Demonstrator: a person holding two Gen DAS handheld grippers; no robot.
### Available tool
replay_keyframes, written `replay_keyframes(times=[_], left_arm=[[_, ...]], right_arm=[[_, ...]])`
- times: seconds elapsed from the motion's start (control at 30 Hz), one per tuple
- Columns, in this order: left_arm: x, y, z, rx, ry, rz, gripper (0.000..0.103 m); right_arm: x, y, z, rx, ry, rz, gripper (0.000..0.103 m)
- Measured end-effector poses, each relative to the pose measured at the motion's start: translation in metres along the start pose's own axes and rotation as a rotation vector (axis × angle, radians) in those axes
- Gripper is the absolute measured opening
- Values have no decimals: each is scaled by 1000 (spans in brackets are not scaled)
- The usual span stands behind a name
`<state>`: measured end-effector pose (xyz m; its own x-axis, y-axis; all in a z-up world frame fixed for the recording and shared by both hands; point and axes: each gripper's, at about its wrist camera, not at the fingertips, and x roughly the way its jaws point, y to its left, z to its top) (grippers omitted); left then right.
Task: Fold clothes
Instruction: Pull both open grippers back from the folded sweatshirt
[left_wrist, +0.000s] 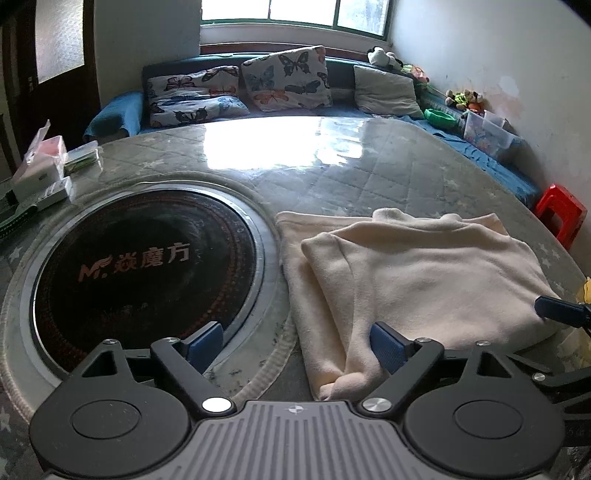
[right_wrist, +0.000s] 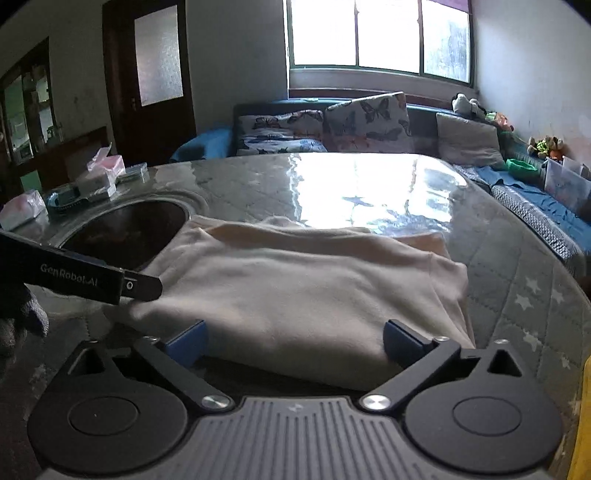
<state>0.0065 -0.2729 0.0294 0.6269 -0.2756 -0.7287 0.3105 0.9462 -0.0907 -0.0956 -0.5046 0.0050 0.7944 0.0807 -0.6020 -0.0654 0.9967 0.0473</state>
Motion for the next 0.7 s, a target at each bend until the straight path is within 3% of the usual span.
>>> replay_keyframes(times=[0.43,0.7], left_arm=[[-31,9,-19,-8,-29,-11,101],[-50,11,-34,-4,-40,0,103]], right_arm=[[8,11,-7,-22,14,-61,103],[10,12,-12,-29,2,-78,103]])
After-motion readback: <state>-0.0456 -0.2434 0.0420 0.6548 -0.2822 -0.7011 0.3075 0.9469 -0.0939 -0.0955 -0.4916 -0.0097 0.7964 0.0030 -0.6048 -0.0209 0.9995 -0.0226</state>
